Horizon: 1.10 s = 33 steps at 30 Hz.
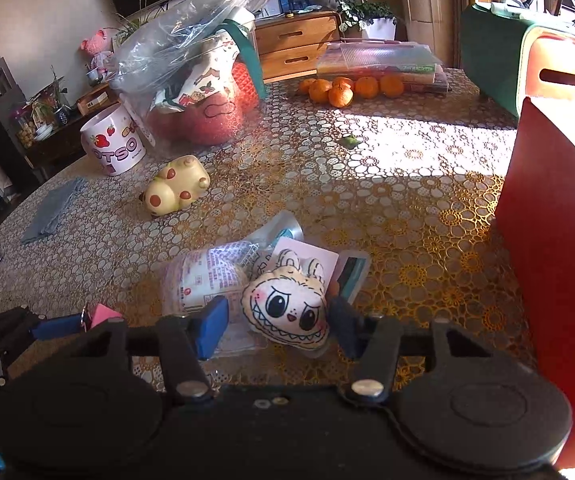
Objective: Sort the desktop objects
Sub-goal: 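Grasp the pink binder clip with the left tool while the right tool grasps the cartoon-face pouch, then carry the pink clip and cartoon pouch over the red box with both tools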
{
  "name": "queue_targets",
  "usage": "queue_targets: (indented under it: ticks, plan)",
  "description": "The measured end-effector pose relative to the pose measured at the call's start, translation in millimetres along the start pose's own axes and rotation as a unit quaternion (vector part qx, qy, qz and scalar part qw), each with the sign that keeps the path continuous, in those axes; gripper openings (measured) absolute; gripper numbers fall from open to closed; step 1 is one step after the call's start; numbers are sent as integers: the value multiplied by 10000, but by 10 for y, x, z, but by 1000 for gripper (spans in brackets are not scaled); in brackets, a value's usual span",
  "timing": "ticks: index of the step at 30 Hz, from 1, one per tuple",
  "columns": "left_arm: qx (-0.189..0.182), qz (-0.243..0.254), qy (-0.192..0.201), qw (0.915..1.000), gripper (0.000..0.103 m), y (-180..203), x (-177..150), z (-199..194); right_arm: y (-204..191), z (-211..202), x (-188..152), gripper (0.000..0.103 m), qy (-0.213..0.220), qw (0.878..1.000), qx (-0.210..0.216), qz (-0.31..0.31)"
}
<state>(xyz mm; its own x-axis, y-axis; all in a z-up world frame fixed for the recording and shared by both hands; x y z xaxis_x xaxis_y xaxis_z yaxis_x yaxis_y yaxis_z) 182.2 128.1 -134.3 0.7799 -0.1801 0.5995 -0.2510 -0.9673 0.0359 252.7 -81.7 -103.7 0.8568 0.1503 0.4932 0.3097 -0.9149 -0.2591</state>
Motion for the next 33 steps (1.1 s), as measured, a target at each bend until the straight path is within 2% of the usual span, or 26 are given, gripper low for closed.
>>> queue_targets:
  ticks: [5, 8, 10, 14, 16, 19, 33]
  plan:
    - [63, -83, 27, 9999, 77, -8, 23, 2, 50, 33, -8, 48, -32, 9999, 99, 96]
    - [236, -136, 45, 9996, 65, -2, 24, -6, 43, 36, -22, 47, -21, 9999, 96, 87]
    - [345, -185, 52, 9992, 50, -16, 28, -19, 44, 33, -22, 46, -5, 9999, 104, 99]
    - [273, -370, 37, 9989, 47, -67, 42, -37, 37, -1, -31, 45, 55, 9999, 90, 113]
    - [321, -419, 49, 9986, 39, -56, 46, -51, 30, -35, -39, 45, 75, 9999, 76, 115]
    - [345, -502, 54, 9981, 32, -33, 56, -79, 33, -100, -66, 45, 108, 9999, 38, 85]
    - [299, -758, 168, 9965, 29, 220, -28, -341, 98, -516, -433, 44, 180, 9997, 141, -18]
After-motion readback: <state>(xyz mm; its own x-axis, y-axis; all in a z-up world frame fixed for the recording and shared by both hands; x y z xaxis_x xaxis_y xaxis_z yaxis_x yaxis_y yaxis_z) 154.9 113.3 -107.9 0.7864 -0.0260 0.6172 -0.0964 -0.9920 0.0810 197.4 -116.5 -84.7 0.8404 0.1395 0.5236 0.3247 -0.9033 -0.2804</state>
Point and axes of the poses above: each gripper's, at about its wrist camera, not at the fingertips, and z roughly the way its jaws point, y to its right, x to its top, the point moved 1 cm from there along z, roughly the way its jaws point, and after that the axes turned 10 degrees about -y, right-handed, at the moved point
